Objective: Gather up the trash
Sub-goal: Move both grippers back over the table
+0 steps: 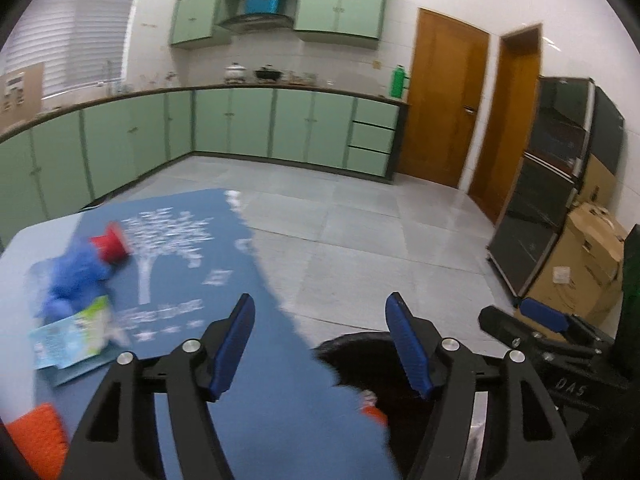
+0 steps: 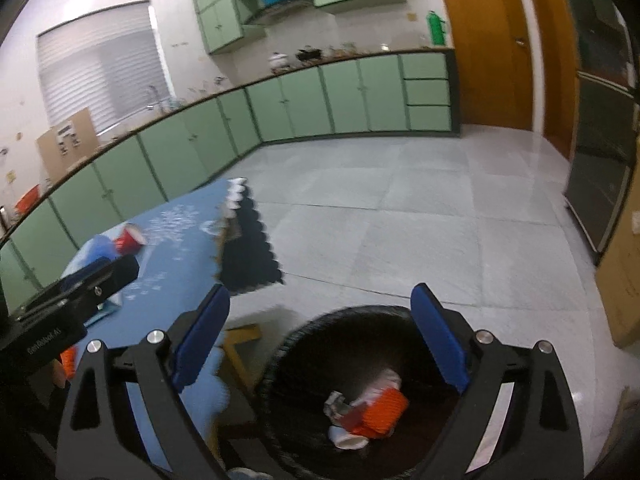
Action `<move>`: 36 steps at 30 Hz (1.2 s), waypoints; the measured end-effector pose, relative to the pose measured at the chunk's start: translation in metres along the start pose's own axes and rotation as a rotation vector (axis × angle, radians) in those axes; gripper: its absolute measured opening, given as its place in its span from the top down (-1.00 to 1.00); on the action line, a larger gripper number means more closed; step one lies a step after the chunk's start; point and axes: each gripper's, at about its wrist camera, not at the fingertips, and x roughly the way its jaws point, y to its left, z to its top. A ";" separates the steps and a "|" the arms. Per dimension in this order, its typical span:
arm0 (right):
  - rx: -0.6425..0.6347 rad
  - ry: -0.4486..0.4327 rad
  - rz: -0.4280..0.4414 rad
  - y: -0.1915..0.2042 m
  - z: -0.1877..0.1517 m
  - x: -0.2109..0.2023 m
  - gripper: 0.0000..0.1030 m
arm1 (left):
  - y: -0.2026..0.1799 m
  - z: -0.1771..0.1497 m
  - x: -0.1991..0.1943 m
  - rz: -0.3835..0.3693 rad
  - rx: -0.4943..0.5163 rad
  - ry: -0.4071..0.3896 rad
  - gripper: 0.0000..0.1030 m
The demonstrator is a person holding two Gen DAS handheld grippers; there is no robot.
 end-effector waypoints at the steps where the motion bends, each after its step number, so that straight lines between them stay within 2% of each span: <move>1: -0.009 -0.001 0.015 0.008 0.001 0.001 -0.73 | 0.008 -0.001 -0.005 0.019 -0.008 -0.003 -0.29; 14: -0.164 0.005 0.209 0.127 -0.008 0.013 -0.73 | 0.119 -0.035 -0.075 0.280 -0.116 -0.029 -0.30; 17: -0.195 0.016 0.236 0.146 -0.015 0.016 -0.73 | 0.144 -0.048 -0.090 0.345 -0.146 -0.026 -0.30; 22: -0.239 0.030 0.265 0.168 -0.023 0.015 -0.73 | 0.174 -0.068 -0.105 0.412 -0.186 0.001 -0.30; 27: -0.270 0.039 0.278 0.182 -0.027 0.016 -0.73 | 0.191 -0.087 -0.110 0.442 -0.230 0.026 -0.30; 36: -0.300 0.044 0.277 0.194 -0.035 0.014 -0.73 | 0.203 -0.103 -0.101 0.429 -0.291 0.080 -0.30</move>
